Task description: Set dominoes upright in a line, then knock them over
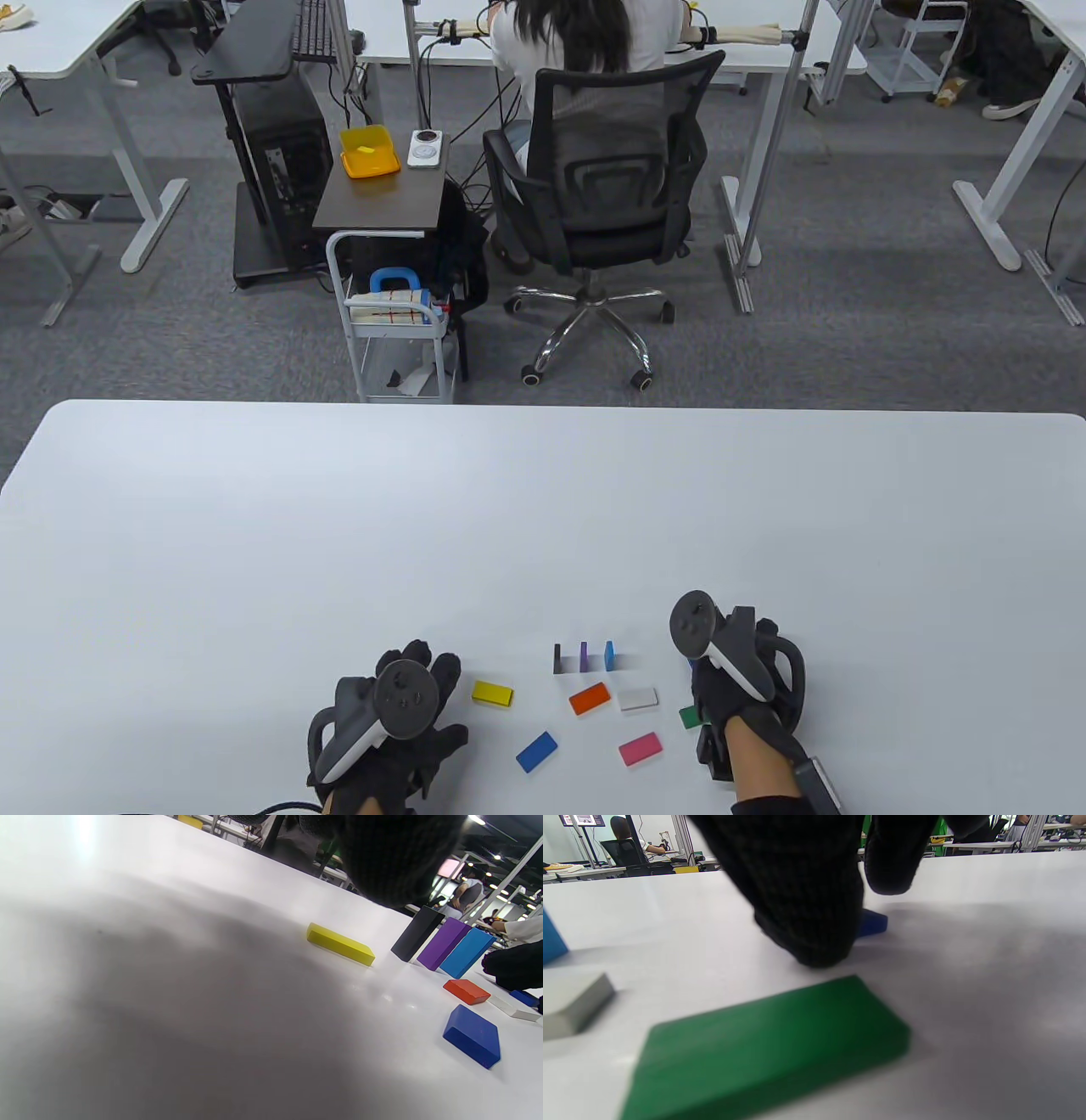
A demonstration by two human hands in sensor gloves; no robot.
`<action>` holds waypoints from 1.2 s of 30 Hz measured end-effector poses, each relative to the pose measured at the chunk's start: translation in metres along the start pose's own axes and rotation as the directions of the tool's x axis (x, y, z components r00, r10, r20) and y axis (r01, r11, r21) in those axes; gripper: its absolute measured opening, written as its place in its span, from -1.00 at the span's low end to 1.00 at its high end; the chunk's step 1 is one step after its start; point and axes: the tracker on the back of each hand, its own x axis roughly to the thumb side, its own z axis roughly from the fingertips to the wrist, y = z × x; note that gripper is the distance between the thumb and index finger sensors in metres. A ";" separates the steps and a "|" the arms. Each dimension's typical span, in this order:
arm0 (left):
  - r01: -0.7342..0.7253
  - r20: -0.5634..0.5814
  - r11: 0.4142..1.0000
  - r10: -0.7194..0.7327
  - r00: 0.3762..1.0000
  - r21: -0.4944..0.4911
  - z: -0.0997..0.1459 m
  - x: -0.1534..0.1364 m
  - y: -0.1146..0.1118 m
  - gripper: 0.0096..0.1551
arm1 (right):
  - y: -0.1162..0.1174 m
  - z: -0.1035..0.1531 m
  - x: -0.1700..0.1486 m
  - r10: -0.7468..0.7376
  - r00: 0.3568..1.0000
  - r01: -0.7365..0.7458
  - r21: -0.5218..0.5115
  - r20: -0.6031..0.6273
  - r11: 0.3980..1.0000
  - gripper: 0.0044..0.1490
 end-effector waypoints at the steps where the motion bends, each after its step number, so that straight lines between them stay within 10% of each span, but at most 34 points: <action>1: 0.000 0.001 1.000 0.000 1.000 0.001 0.000 0.000 0.000 -0.04 | 0.000 0.000 0.000 0.005 1.000 -0.005 -0.005 -0.001 1.000 -0.21; 23: -0.004 0.014 1.000 0.004 1.000 0.017 0.002 0.002 0.002 -0.01 | -0.039 0.032 0.020 -0.194 0.939 0.275 -0.284 0.282 0.919 -0.40; 30: -0.006 0.015 1.000 0.006 1.000 0.012 0.002 0.002 0.001 -0.01 | -0.040 0.033 0.025 -0.297 0.879 0.389 -0.199 0.374 0.900 -0.54; 36: -0.003 0.019 1.000 0.003 1.000 0.014 0.003 0.003 0.002 -0.01 | -0.029 0.030 0.034 -0.226 0.905 0.305 -0.179 0.361 0.936 -0.12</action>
